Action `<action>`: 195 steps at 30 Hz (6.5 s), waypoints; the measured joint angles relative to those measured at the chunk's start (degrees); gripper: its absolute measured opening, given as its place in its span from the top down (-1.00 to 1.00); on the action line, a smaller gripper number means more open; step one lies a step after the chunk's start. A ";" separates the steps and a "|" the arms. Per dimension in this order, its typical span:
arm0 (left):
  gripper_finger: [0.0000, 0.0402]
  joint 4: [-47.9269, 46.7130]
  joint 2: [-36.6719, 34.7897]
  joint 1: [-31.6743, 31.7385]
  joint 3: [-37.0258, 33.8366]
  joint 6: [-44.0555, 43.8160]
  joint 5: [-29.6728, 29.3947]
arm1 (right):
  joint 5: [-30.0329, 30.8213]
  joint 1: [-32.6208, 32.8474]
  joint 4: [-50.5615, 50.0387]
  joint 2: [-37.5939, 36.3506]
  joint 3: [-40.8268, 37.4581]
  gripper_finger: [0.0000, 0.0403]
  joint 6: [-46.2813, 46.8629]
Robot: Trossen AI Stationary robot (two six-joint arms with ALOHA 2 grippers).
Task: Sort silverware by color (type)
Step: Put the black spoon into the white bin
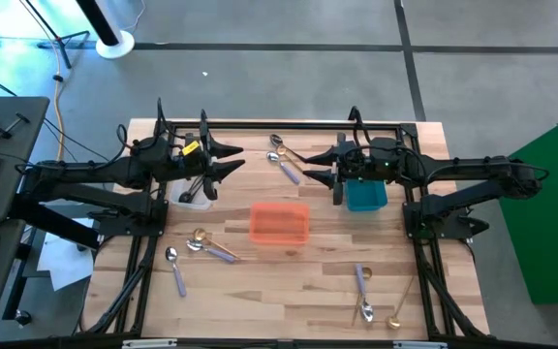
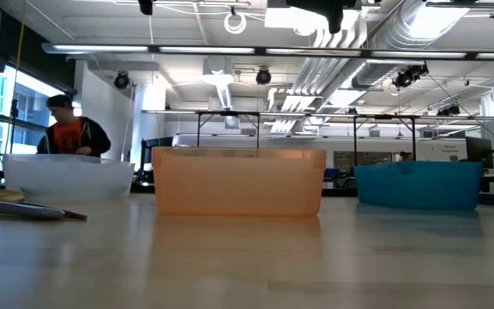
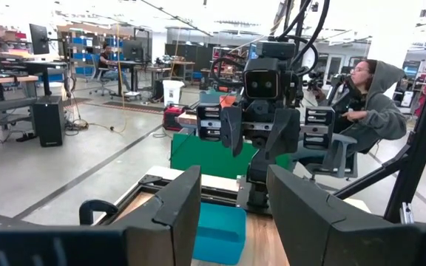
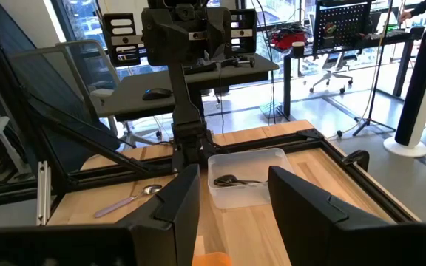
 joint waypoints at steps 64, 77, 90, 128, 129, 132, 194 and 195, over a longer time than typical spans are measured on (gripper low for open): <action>0.27 0.31 0.02 -0.04 0.02 -5.07 0.04 | 4.52 -16.45 -26.41 23.61 19.52 0.27 16.76; 0.27 0.35 0.02 -0.04 0.02 -5.05 -0.07 | -5.43 -24.81 -36.46 47.01 33.09 0.27 16.31; 0.27 0.37 0.02 -0.02 0.02 -5.07 -0.19 | -1.51 -24.95 -37.59 54.92 33.05 0.27 17.86; 0.27 0.36 0.02 -0.04 0.02 -5.18 -0.22 | 5.86 -17.59 -58.21 56.11 33.07 0.70 6.38; 0.27 0.37 0.02 -0.04 0.02 -5.18 -0.22 | 6.40 -17.00 -58.84 56.15 33.07 0.70 6.36; 0.27 0.35 0.02 -0.04 0.02 -5.18 -0.22 | 7.51 -15.50 -59.51 56.00 33.01 0.70 5.37; 0.27 0.33 0.00 -0.04 0.02 -6.05 -0.17 | -0.02 -20.79 -50.41 51.39 33.45 0.27 10.10; 0.27 0.33 0.00 -0.04 0.02 -6.05 -0.17 | 0.00 -20.79 -50.37 51.39 33.40 0.26 10.13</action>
